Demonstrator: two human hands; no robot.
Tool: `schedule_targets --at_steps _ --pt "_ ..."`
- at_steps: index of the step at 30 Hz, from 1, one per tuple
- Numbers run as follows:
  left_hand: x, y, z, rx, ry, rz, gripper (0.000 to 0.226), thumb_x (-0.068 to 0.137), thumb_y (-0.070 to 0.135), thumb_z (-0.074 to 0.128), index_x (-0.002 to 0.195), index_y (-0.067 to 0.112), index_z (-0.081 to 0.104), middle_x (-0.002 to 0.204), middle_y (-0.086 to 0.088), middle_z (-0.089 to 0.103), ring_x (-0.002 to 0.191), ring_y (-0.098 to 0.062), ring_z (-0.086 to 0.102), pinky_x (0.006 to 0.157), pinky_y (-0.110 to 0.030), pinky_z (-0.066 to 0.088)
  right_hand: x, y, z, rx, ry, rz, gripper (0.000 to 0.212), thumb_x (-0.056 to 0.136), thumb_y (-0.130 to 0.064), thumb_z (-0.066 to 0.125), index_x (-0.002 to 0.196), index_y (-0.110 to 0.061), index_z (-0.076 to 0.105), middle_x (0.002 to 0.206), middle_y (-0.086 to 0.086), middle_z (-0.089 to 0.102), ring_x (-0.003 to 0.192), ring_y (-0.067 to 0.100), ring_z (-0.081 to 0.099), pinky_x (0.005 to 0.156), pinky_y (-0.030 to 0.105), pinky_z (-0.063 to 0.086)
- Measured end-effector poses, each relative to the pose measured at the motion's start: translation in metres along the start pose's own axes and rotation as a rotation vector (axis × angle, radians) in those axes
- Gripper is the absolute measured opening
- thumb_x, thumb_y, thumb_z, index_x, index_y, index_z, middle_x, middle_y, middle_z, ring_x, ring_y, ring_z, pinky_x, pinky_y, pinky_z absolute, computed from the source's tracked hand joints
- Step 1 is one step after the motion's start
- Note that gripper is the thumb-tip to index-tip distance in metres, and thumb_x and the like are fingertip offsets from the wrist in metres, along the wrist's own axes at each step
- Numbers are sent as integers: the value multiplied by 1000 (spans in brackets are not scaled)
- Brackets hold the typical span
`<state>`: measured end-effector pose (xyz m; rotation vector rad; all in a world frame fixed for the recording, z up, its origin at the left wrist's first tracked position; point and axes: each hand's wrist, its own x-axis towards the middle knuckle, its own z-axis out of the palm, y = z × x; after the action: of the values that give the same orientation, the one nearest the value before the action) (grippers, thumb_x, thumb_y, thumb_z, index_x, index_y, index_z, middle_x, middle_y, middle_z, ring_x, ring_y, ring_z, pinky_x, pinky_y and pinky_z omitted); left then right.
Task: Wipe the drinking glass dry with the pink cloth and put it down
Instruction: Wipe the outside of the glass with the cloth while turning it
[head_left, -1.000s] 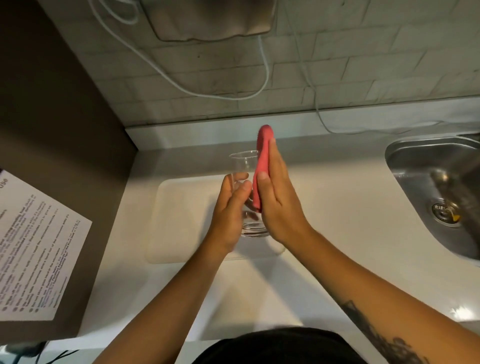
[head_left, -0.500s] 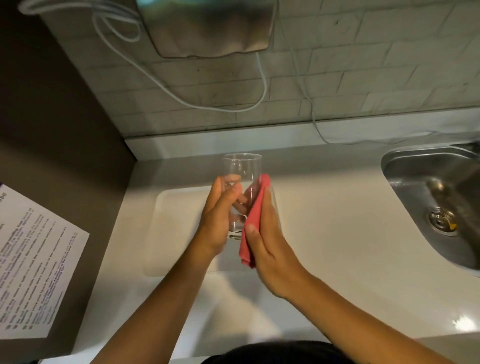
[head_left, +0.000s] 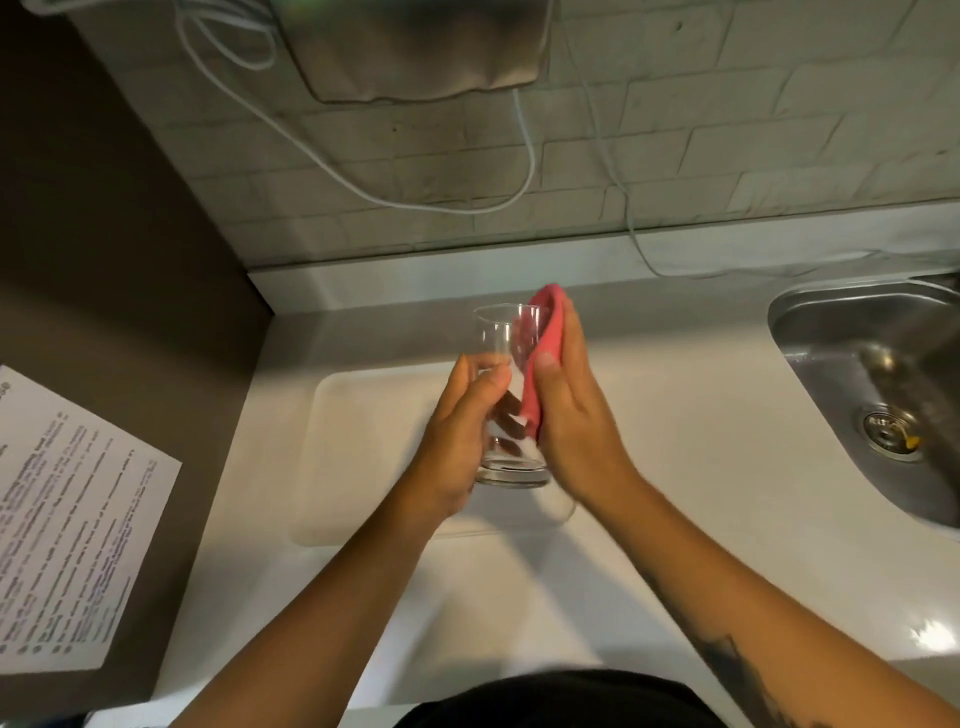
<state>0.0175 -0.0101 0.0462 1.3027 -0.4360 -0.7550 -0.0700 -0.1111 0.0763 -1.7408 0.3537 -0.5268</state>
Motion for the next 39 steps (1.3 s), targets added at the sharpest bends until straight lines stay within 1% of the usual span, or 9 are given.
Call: schedule_targets --at_steps 3,7,12,16,22,28,31,35,39 --pt "-1 -2 7 -38 44 -21 42 87 64 61 112 31 67 89 -1 75 78 -19 73 69 -44 61 12 -7 -6 -30 15 -19 58 119 -30 28 173 -29 7 180 -11 19 158 -5 30 118 3 28" --pt "5 7 3 1 130 -13 50 83 69 61 123 39 66 114 -4 77 97 -23 77 75 -41 66 -11 6 2 20 -44 -13 61 120 -22 30 173 -31 0 178 -22 14 160 -9 22 130 20 25" --pt "-1 3 4 56 204 47 48 84 65 66 120 39 49 118 -9 65 76 -11 77 61 -30 62 -20 17 4 33 -32 35 63 119 -24 32 172 -34 -1 168 -38 13 145 -32 23 113 -3 26" --pt "-6 2 6 77 164 12 34 90 59 64 119 47 52 127 -8 67 87 -12 80 62 -31 63 -26 25 2 87 -24 53 66 117 -27 39 172 -35 2 169 -26 26 148 -16 39 118 12 42" --pt "-13 1 14 57 124 46 35 91 50 67 120 49 46 123 -1 64 87 -12 81 59 -31 64 -10 23 -3 81 70 87 30 117 -26 39 144 -31 26 136 -13 52 110 -12 70 84 12 59" --pt "-7 9 10 54 200 87 19 93 52 66 111 54 59 117 10 75 91 -9 80 64 -23 61 -28 17 10 12 -23 -29 67 117 -29 32 172 -30 -7 182 -16 2 167 3 14 136 36 24" --pt "-2 11 7 60 238 84 41 85 63 68 120 44 58 126 5 73 107 -13 78 75 -30 64 -39 18 19 -68 -52 -70 73 115 -27 33 171 -23 -13 181 -18 -13 165 -7 -3 131 12 10" --pt "-5 5 11 65 191 63 33 84 62 69 113 48 61 126 -4 72 116 -17 74 83 -47 64 -3 0 0 -77 44 13 67 117 -32 28 171 -20 -10 183 -9 -9 169 4 -1 138 29 9" --pt "-7 3 15 120 192 104 40 88 59 68 121 40 57 114 7 75 105 -12 77 73 -29 62 -1 -7 -2 -130 36 36 68 119 -28 29 171 -20 -14 182 -8 -15 167 1 -8 132 13 2"
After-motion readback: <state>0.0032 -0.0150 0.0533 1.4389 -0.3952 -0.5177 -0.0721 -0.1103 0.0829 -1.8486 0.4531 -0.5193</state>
